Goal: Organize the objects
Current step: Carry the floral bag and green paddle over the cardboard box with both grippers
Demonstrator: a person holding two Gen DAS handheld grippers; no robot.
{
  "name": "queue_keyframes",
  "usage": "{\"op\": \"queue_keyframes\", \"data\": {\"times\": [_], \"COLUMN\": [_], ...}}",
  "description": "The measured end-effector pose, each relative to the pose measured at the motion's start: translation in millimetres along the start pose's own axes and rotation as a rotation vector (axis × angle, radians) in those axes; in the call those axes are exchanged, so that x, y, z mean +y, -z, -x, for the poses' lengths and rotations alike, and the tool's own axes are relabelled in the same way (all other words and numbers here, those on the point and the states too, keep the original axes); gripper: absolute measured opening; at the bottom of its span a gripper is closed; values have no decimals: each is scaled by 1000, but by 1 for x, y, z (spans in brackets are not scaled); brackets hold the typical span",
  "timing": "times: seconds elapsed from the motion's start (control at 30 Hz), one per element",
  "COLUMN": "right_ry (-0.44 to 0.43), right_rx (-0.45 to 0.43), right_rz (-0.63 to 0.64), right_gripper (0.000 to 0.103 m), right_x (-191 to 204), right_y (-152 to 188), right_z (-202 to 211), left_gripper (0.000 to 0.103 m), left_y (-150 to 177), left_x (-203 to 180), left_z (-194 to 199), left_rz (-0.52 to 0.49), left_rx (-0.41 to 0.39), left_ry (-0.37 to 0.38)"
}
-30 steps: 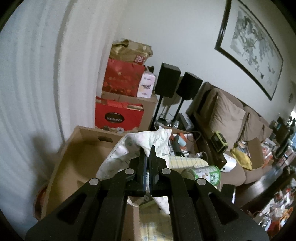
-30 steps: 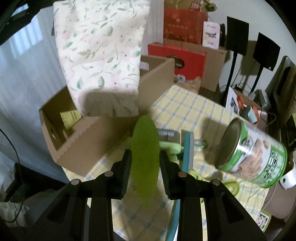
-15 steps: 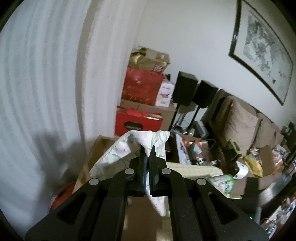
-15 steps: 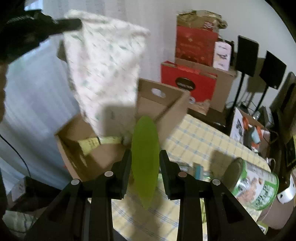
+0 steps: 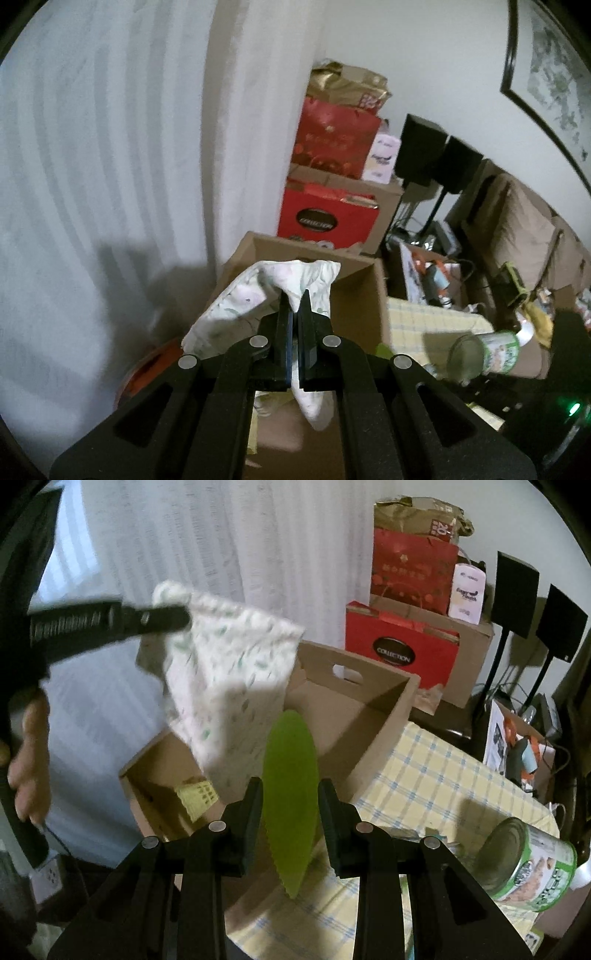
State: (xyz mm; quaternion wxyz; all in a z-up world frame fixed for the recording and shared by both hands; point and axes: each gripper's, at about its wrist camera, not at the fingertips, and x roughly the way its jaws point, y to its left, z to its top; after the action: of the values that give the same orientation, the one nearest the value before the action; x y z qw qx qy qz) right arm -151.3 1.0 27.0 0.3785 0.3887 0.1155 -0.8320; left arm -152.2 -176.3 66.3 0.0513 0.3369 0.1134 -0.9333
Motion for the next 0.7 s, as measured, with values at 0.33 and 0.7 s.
{"op": "queue_keyframes", "data": {"times": [0.33, 0.7], "right_ry": [38, 76], "right_rx": [-52, -47], "right_rz": [-66, -79], "right_gripper": [30, 30], "right_x": [0, 9], "right_y": [-17, -24], "right_z": [-3, -18], "left_gripper": [2, 2], "left_y": [29, 47], "left_x": [9, 11], "left_z": [-18, -32], "left_rz": [-19, -74], "left_rx": [35, 32], "left_ry": [-58, -142]}}
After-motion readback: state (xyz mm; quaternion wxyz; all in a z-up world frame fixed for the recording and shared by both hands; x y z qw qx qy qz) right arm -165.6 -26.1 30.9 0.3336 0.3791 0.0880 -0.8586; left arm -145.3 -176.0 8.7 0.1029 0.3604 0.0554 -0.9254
